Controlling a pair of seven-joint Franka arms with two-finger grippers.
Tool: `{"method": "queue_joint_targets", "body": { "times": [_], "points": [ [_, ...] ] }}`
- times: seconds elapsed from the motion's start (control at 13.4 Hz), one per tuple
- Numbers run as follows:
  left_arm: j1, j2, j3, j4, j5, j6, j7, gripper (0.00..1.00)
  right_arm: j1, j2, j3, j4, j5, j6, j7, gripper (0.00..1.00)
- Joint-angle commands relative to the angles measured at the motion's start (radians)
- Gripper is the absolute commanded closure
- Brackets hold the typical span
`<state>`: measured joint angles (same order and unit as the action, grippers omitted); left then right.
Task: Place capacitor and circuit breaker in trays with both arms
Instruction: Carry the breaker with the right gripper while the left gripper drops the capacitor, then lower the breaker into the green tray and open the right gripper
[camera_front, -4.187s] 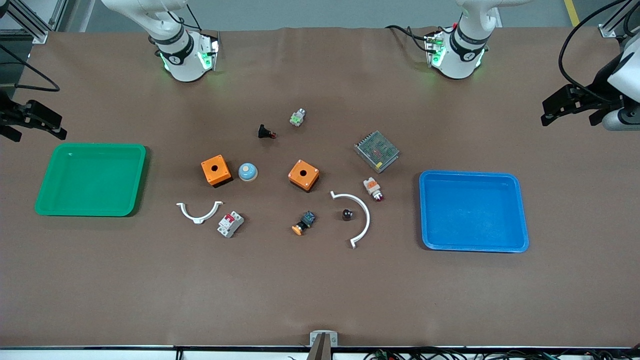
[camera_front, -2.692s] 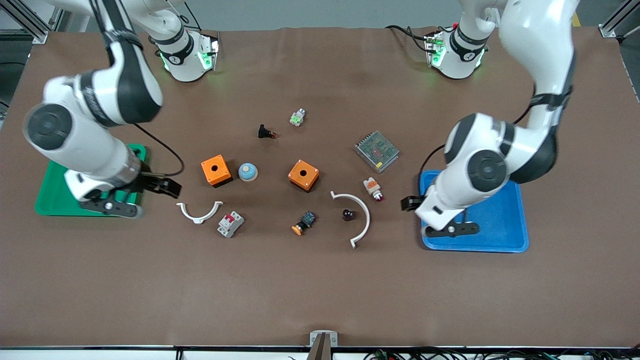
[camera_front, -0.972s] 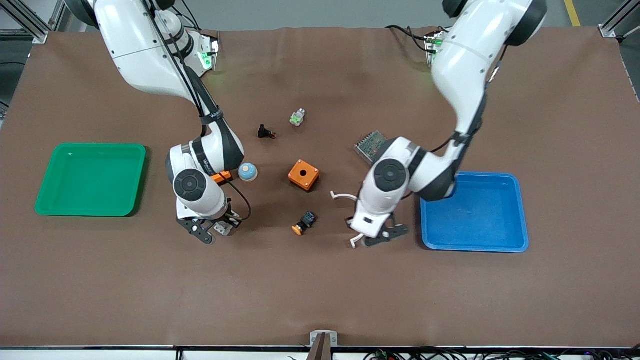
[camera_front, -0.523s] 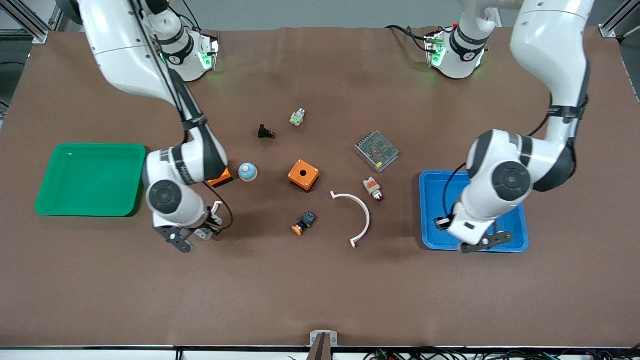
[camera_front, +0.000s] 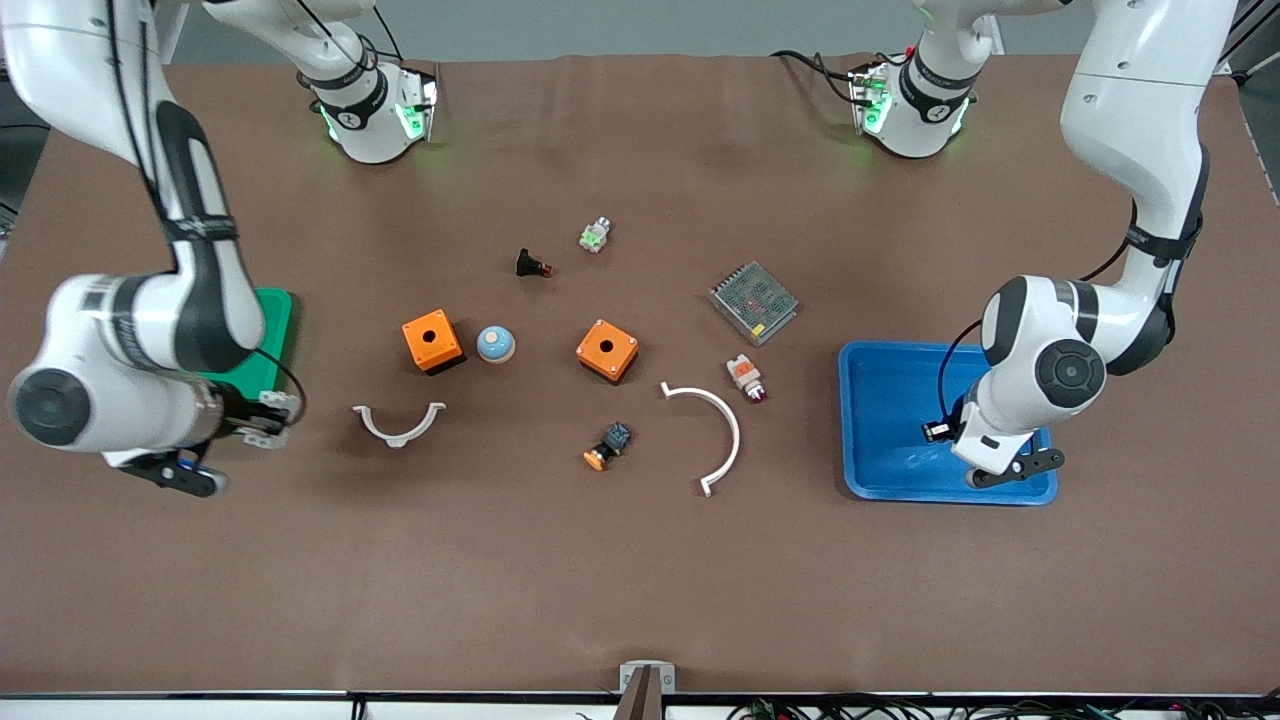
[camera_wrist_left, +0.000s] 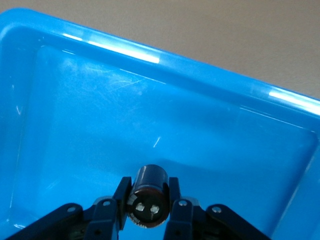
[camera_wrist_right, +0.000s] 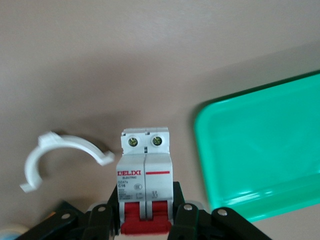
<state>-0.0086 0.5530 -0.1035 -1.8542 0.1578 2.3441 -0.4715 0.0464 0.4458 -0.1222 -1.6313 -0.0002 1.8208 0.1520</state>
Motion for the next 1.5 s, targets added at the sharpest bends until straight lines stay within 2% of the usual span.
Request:
{"method": "queue_joint_targets", "body": {
  "times": [0.0,0.15,0.22,0.37,0.6,0.75,0.82,0.97,1.05,1.42],
  "points": [
    [0.013,0.010,-0.013,-0.011,0.022,0.026,0.004,0.75,-0.103,-0.153,0.021,-0.171,0.003,0.017,-0.233,0.96],
    [0.019,0.008,-0.013,-0.010,0.023,0.026,0.013,0.14,-0.155,-0.189,0.021,-0.208,0.003,0.018,-0.333,0.95],
    [0.021,-0.005,-0.013,-0.004,0.022,0.018,0.017,0.00,-0.186,-0.212,0.021,-0.229,0.002,0.021,-0.386,0.95],
    [0.045,-0.068,-0.012,0.007,0.022,0.015,0.019,0.00,-0.247,-0.245,0.021,-0.293,0.003,0.070,-0.504,0.96],
    [0.064,-0.200,-0.013,0.059,0.022,-0.028,0.080,0.00,-0.269,-0.277,0.021,-0.460,0.003,0.256,-0.540,0.96],
    [0.064,-0.280,-0.013,0.131,0.022,-0.180,0.138,0.00,-0.269,-0.276,0.021,-0.565,0.003,0.401,-0.539,0.94],
    [0.064,-0.312,-0.016,0.183,0.020,-0.286,0.181,0.00,-0.267,-0.268,0.021,-0.599,0.003,0.466,-0.539,0.90],
    [0.064,-0.347,-0.019,0.294,0.006,-0.489,0.261,0.00,-0.266,-0.242,0.022,-0.625,0.003,0.543,-0.537,0.85],
    [0.064,-0.366,-0.021,0.335,-0.007,-0.568,0.293,0.00,-0.264,-0.234,0.022,-0.627,0.003,0.554,-0.537,0.80],
    [0.067,-0.487,-0.005,0.349,-0.105,-0.721,0.424,0.00,-0.255,-0.229,0.024,-0.618,0.003,0.552,-0.532,0.27]
  ]
}}
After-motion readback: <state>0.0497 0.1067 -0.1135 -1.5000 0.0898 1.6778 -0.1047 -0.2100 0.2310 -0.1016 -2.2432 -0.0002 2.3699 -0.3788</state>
